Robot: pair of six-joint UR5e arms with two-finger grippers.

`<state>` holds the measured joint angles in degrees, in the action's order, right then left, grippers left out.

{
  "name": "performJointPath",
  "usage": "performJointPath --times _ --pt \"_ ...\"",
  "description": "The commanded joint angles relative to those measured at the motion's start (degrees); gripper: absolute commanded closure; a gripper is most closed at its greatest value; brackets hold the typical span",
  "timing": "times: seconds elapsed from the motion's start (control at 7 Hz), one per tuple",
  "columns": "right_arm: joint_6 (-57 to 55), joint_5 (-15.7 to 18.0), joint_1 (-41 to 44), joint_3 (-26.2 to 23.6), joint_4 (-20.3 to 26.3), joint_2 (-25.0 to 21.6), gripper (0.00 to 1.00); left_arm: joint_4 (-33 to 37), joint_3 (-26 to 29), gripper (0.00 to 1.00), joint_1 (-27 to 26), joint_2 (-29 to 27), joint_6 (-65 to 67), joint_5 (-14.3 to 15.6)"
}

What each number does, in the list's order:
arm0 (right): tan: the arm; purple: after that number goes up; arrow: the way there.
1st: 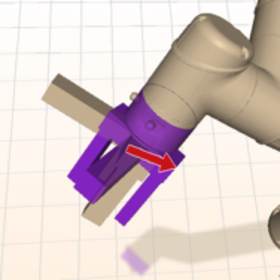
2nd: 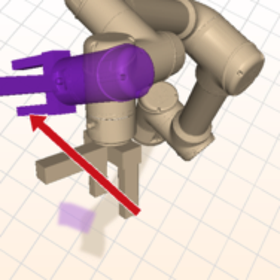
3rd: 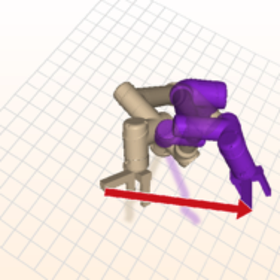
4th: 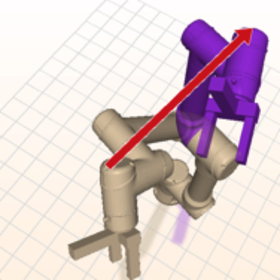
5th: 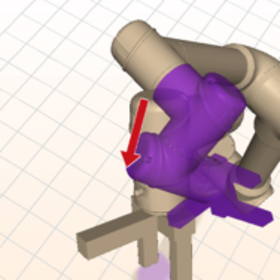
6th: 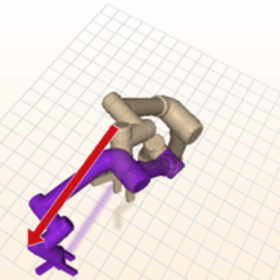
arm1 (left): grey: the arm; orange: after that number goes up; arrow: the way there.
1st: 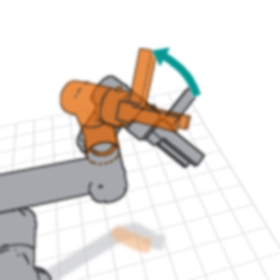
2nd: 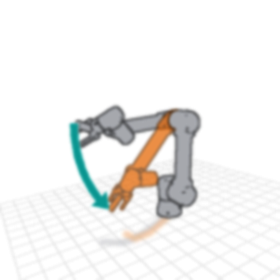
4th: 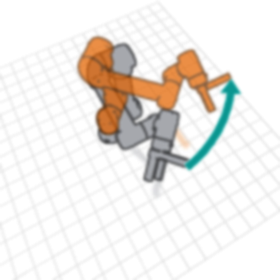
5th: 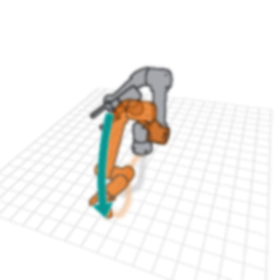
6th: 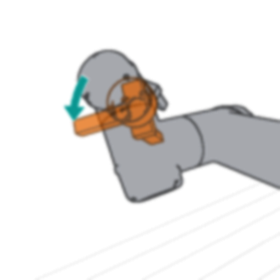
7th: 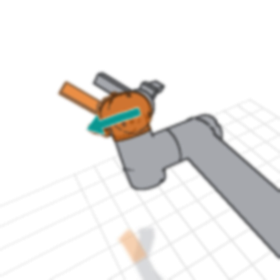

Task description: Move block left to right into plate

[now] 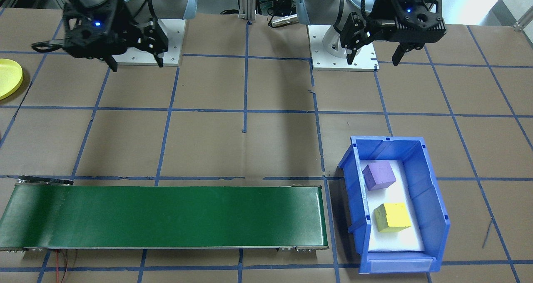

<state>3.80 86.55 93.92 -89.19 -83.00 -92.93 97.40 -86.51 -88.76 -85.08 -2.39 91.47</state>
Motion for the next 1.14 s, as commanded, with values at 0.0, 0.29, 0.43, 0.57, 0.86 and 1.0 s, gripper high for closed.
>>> performJointPath --times 0.0,0.29,0.43,0.57,0.86,1.0 --pt "-0.02 0.64 3.99 0.33 -0.32 0.29 0.00 0.33 -0.49 0.00 2.00 0.70 -2.35 -1.80" --pt "-0.20 0.55 3.91 0.33 -4.76 0.29 0.00 0.60 -1.12 0.00 1.84 0.71 -2.53 -1.56" --pt "-0.28 0.81 3.04 0.33 -8.89 0.38 0.00 -0.10 -2.16 0.00 2.18 -0.07 -3.75 -1.65" --pt "-0.72 3.16 1.81 0.33 -9.72 0.55 0.00 -0.80 -2.78 0.00 4.01 -3.04 -6.55 -1.91" --pt "-0.72 2.49 -3.54 1.20 -9.28 0.47 0.00 -11.05 -2.79 0.00 9.80 -13.22 -8.42 -1.91" --pt "-0.72 2.40 -5.74 1.91 -8.85 0.38 0.00 -14.48 -2.79 0.00 10.88 -17.53 -8.42 -1.47"
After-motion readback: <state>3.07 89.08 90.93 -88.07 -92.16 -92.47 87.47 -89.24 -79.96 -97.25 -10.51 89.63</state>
